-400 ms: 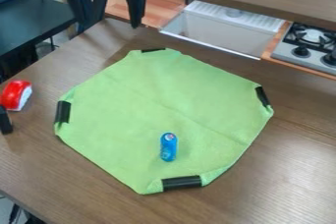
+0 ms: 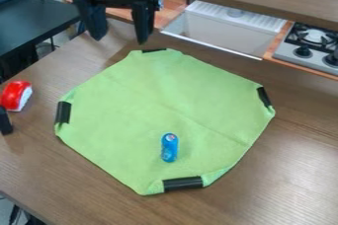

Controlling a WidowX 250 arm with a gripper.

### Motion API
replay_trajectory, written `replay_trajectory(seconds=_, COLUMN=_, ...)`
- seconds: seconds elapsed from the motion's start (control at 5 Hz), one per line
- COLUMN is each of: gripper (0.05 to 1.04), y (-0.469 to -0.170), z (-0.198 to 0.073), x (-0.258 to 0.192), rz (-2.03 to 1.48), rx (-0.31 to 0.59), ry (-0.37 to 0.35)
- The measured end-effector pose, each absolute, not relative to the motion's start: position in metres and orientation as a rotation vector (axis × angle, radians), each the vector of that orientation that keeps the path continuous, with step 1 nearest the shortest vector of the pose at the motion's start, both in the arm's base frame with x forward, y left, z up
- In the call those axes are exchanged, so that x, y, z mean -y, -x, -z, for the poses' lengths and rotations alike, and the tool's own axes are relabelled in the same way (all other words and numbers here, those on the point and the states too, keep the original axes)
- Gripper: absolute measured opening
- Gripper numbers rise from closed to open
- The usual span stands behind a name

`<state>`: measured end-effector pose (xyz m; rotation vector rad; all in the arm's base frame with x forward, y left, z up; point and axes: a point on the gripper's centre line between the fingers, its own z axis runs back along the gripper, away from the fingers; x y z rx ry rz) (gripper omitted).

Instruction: Fold the cloth from the top right to the bottom left

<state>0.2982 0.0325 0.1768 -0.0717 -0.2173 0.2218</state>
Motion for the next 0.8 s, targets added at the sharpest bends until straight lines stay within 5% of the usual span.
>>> replay_trajectory(seconds=0.4, gripper=1.001, y=-0.300, z=-0.177, x=-0.034, rz=-0.210, rx=0.231, ry=0.064)
replay_trajectory(seconds=0.6, gripper=1.001, y=-0.324, z=-0.154, x=-0.050, rz=-0.168, rx=0.266, ry=-0.030)
replay_trajectory(seconds=0.8, gripper=1.001, y=-0.347, z=-0.149, x=-0.046, rz=0.026, rx=0.247, ry=0.011)
